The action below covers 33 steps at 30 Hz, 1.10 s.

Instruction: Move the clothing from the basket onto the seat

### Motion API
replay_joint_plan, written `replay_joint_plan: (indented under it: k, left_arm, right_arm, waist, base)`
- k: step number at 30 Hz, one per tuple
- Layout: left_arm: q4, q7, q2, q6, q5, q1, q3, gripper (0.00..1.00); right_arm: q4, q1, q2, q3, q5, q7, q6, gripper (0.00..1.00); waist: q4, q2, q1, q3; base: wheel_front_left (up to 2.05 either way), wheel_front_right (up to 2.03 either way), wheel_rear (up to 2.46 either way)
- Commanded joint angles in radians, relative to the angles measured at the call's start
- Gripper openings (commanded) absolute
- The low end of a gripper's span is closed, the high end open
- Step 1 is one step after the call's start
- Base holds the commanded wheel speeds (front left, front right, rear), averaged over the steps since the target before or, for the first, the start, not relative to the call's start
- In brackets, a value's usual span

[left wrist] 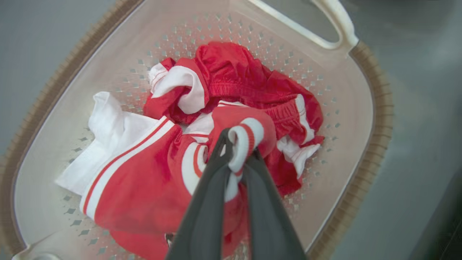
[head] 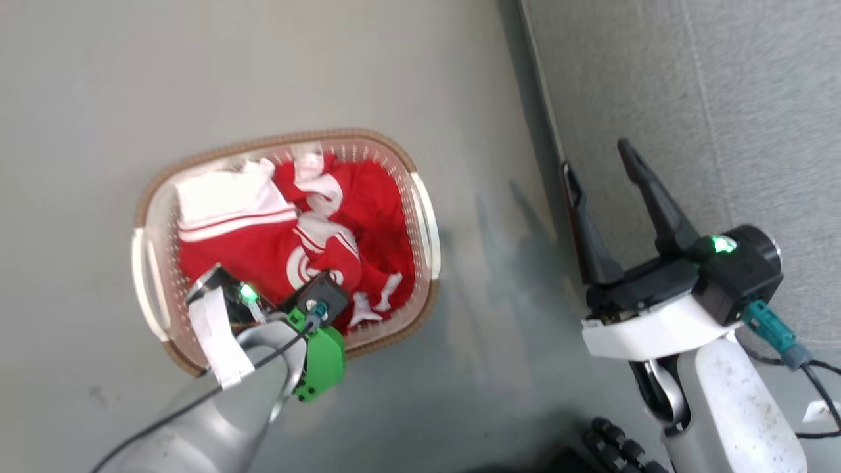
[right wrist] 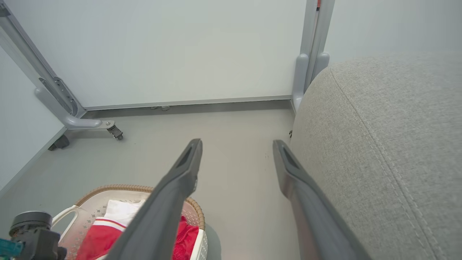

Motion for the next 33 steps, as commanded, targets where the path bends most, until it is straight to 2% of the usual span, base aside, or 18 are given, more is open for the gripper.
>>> replay_joint_plan:
  k: [1,10,18,21,26,33]
  left_arm:
    - [-0.029,0.0,0.009,0.01,-0.015,0.055,0.019,0.0]
    - [-0.242,-0.001,0.03,0.062,-0.064,0.253,0.151,0.0]
    - [-0.463,-0.001,0.045,0.087,-0.048,0.394,0.289,0.0]
    - [-0.55,-0.001,0.049,0.089,-0.039,0.415,0.341,0.0]
    - [-0.702,-0.001,0.046,0.067,-0.035,0.443,0.423,0.0]
    - [-0.843,-0.001,0.047,0.036,-0.014,0.456,0.475,0.0]
  right_arm:
    - [0.011,0.037,-0.004,0.0,-0.007,-0.002,0.0,1.0]
    - [0.055,0.165,-0.004,0.028,-0.011,-0.002,0.0,1.0]
    - [0.077,0.281,-0.004,0.06,0.001,-0.002,0.0,1.0]
    - [0.079,0.3,-0.004,0.065,0.004,-0.002,0.0,1.0]
    - [0.085,0.32,-0.004,0.077,0.011,-0.002,0.0,1.0]
    - [0.089,0.328,-0.004,0.098,0.021,-0.002,0.0,1.0]
  waist:
    - [0.056,0.0,0.0,-0.226]
    - [0.091,0.0,0.0,-0.467]
    - [0.093,0.0,0.0,-0.642]
    - [0.092,0.0,0.0,-0.666]
    - [0.089,0.0,0.0,-0.694]
    - [0.082,0.0,0.0,-0.709]
  base:
    - [0.0,0.0,0.0]
    - [0.0,0.0,0.0]
    - [0.0,0.0,0.0]
    - [0.0,0.0,0.0]
    - [0.0,0.0,0.0]
    - [0.0,0.0,0.0]
